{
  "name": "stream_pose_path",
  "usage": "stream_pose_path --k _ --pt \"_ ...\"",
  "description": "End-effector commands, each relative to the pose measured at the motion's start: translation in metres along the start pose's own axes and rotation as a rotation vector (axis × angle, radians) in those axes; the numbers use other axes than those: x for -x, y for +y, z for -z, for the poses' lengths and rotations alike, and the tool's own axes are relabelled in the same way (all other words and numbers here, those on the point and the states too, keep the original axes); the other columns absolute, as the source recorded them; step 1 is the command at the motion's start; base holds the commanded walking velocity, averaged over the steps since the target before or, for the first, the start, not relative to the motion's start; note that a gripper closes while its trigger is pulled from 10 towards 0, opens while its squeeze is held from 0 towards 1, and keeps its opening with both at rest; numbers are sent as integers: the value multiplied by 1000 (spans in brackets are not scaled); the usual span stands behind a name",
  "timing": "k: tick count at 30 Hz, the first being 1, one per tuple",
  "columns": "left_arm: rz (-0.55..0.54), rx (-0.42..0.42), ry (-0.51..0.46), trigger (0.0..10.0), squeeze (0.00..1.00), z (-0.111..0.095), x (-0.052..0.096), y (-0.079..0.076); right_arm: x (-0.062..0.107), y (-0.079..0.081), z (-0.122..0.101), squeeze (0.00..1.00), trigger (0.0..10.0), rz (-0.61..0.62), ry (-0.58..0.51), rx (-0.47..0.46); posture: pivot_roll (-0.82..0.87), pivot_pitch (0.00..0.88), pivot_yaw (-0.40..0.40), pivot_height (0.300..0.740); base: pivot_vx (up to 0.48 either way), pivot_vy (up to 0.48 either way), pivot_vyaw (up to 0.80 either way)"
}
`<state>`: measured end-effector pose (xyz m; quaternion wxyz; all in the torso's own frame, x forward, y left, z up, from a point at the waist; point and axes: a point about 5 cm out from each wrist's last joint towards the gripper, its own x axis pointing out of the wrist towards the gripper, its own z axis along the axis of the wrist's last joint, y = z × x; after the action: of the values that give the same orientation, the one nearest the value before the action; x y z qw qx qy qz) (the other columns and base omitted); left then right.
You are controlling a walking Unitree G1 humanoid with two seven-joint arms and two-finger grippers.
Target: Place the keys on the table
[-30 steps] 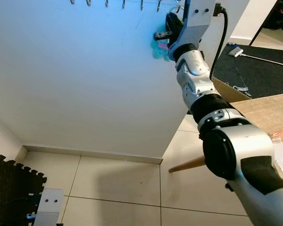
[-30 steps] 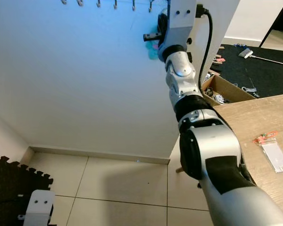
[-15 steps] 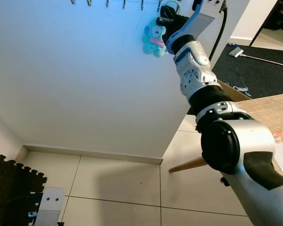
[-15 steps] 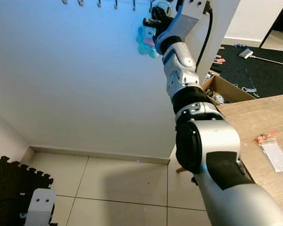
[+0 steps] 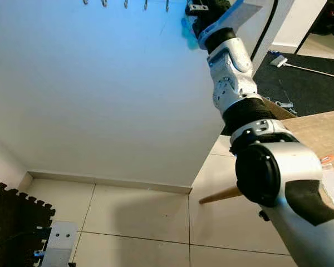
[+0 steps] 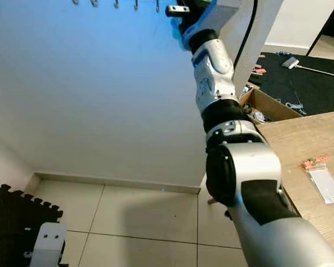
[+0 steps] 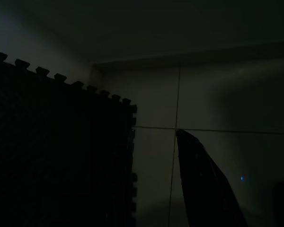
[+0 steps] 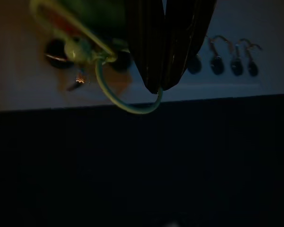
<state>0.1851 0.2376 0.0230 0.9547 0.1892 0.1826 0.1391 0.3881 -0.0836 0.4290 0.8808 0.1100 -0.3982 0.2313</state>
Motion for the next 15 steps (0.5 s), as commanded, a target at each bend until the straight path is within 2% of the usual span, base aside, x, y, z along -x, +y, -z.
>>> stream_pose_path --k 1,4,10,15 --pt "7 -16 45 10000 0 12 6 0 6 -1 3 0 10000 -9 -18 13 245 262 -23 740 0 0 0" --pt "8 -17 47 10000 0 13 6 0 11 -2 8 0 10000 -2 -8 17 243 261 -22 740 0 0 0" --pt "20 -23 46 10000 0 12 1 -2 46 -18 32 0 10000 91 41 44 229 259 -11 740 0 0 0" --pt "23 -25 45 10000 0 12 -1 -3 90 -45 41 0 10000 192 95 152 218 257 -7 740 0 0 0"
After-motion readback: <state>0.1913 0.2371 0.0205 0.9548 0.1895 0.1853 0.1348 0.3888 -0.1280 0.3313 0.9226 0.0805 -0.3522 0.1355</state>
